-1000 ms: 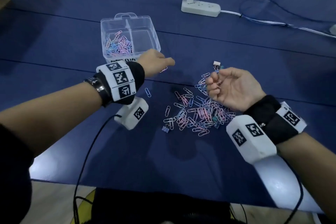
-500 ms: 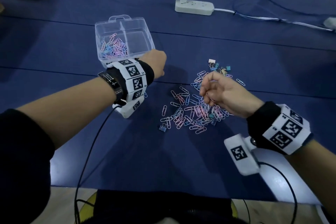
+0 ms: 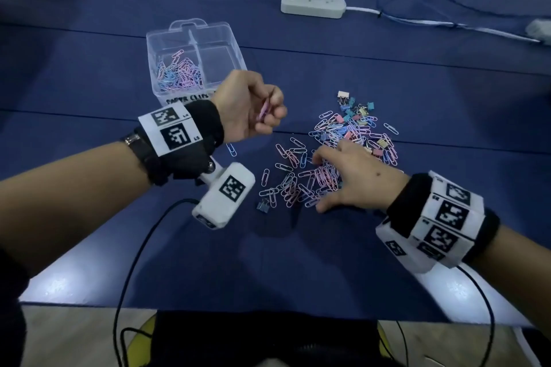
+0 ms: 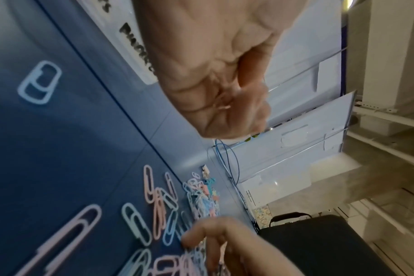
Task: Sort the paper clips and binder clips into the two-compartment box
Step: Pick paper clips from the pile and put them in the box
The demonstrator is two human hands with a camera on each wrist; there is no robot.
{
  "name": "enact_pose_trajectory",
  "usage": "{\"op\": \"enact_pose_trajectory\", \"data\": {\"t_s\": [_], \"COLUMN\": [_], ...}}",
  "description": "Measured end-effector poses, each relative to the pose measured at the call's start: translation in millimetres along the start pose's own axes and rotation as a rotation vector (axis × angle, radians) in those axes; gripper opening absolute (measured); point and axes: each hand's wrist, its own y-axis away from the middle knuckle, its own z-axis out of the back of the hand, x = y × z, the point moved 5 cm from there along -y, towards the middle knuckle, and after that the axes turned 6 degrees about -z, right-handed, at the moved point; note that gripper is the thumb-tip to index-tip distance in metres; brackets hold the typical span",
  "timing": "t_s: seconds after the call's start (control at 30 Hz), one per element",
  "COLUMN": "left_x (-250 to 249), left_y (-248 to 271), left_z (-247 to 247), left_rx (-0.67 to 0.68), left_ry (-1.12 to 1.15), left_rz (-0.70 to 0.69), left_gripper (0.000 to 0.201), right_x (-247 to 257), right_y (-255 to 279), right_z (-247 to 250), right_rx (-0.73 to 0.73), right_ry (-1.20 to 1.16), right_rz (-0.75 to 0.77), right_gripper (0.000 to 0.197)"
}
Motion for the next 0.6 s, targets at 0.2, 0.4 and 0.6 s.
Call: {"op": "enact_pose_trajectory", "data": {"t_s": [0.2,0.4,0.6], "left_x": [19,37,51], "left_y": [3,10,-4], "left_z": [-8,-17,-30], "left_rx": [0.025,0.177,0.306], "left_ry": [-0.813,-1.614,-1.704], "left_rz": [0.092,0.007,-0.007], "left_gripper": [0.023,0.118,0.118], "right_x": [2,-5,-4], "right_y": [-19,-16,-20], "right_z": [7,14,7], "right_rx": [-0.075,-0.188,-0.079], "right_ry": [-0.038,-0.045,-0.086], "right_rz": [0.033,-0.097,-0.029], "right_gripper": [0.054,0.085,0.07]}}
